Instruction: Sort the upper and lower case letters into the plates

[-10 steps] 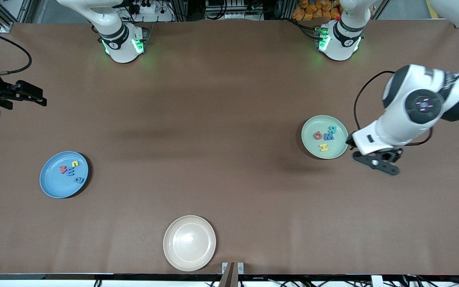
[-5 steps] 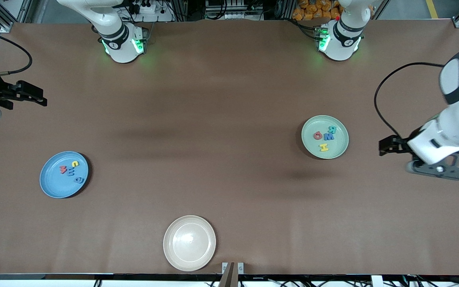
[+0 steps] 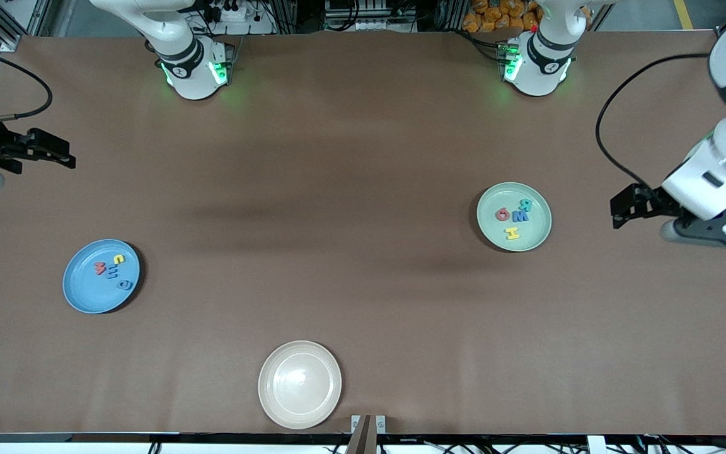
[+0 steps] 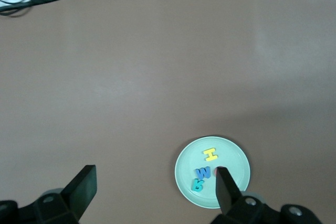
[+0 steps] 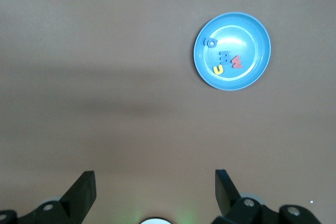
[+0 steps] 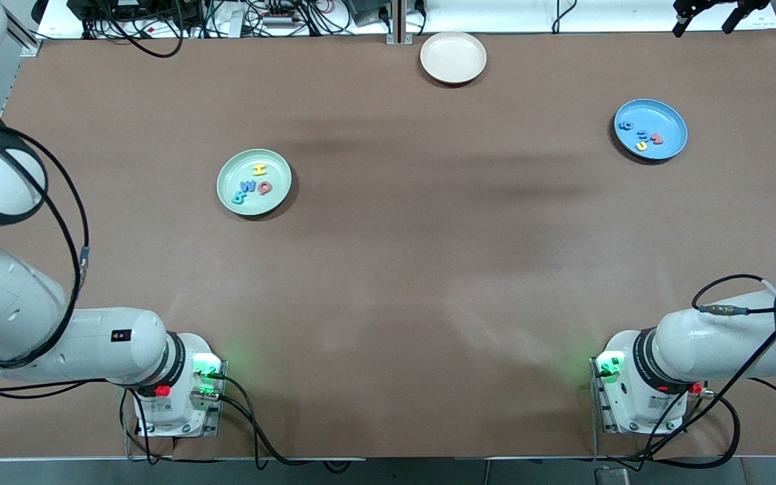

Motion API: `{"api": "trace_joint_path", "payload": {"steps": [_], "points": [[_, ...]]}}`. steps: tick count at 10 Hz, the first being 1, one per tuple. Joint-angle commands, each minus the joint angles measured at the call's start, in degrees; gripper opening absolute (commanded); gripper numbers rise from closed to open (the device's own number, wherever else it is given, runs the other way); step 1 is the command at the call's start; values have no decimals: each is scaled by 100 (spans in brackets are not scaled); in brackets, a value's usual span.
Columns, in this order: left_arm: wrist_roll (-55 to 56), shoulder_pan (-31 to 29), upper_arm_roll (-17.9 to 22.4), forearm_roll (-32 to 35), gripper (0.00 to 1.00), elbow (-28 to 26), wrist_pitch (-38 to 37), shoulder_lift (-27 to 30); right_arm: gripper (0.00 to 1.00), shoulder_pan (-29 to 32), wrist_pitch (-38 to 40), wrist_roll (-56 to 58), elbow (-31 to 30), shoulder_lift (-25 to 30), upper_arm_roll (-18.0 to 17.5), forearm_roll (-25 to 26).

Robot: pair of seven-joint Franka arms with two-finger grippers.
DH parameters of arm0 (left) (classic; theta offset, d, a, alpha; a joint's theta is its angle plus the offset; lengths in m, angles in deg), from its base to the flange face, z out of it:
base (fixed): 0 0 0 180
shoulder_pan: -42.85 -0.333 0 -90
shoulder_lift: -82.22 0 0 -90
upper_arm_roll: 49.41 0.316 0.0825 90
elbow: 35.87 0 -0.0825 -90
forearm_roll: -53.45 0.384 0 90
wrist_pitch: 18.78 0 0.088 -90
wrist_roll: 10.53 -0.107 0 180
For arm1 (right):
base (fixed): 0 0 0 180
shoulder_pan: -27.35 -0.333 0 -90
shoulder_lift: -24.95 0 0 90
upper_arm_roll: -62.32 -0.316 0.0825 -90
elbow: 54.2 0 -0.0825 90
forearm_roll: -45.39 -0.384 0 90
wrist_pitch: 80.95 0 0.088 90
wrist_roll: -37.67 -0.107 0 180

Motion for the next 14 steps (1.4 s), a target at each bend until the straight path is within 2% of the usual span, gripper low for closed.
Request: {"api": "trace_joint_path", "payload": {"steps": [1, 4, 6, 8, 14], "points": [[0, 96, 672, -704, 100, -402, -180, 545, 100, 99, -192, 35, -53, 123, -38, 34], [245, 306, 744, -795, 100, -648, -846, 985, 100, 99, -166, 35, -79, 123, -38, 34], [413, 534, 762, -795, 100, -772, -883, 1083, 100, 90, -183, 35, -79, 114, -38, 34], [615, 982, 1121, -786, 100, -1131, -892, 1310, 100, 90, -166, 35, -79, 131, -38, 25], [80, 975, 1140, -454, 100, -1054, -840, 1241, 100, 108, -157, 35, -88, 96, -38, 25]]}}
